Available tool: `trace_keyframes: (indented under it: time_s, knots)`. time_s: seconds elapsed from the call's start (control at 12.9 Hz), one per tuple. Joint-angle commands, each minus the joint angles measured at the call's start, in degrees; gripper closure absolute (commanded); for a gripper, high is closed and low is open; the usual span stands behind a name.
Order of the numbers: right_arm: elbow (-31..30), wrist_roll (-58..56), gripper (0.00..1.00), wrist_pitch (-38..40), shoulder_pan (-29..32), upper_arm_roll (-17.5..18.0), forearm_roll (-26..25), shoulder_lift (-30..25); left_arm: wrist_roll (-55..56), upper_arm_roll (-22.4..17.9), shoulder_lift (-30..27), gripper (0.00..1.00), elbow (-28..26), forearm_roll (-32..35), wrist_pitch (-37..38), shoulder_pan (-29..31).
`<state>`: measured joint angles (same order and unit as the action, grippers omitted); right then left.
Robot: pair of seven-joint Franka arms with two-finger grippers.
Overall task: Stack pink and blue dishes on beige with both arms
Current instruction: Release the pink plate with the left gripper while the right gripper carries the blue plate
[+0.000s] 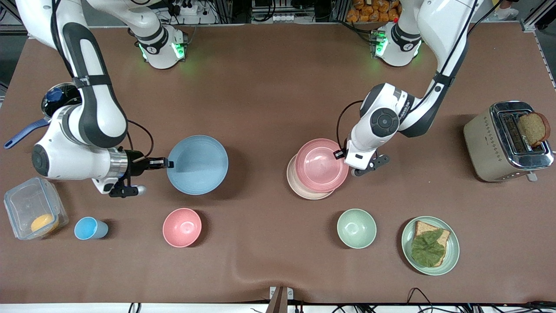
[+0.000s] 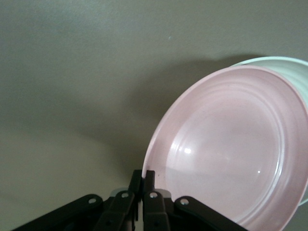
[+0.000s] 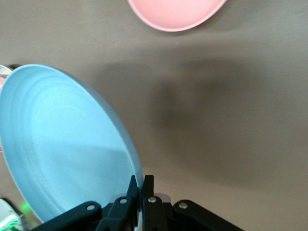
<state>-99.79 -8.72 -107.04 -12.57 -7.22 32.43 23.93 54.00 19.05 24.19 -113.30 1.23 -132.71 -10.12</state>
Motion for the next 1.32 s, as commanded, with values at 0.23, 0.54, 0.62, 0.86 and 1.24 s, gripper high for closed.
trace_keyframes:
  time_s: [0.23,0.54,0.62,0.86,1.24]
  knots:
    - [0.2,1.5,1.00,-0.4,-3.5,-0.4,6.2,2.0,1.5,-0.3,2.2,1.00,0.3,1.4,-6.5,-1.4]
    - [0.4,1.9,1.00,-4.6,-7.5,-0.4,6.7,3.3,2.5,-0.4,4.6,1.00,2.0,1.6,-7.6,-2.3]
    - [0.4,3.9,1.00,-5.7,-8.6,-0.4,7.8,3.4,2.6,-0.4,4.9,1.00,2.1,2.0,-7.6,-2.3]
    - [0.4,5.5,1.00,-7.8,-11.2,-0.4,9.1,4.0,2.5,-0.5,5.1,1.00,2.3,2.3,-7.7,-2.2]
    - [0.5,5.7,1.00,-9.4,-11.5,-0.4,11.2,5.9,2.9,-0.9,2.8,0.00,3.2,2.3,-7.4,-1.1]
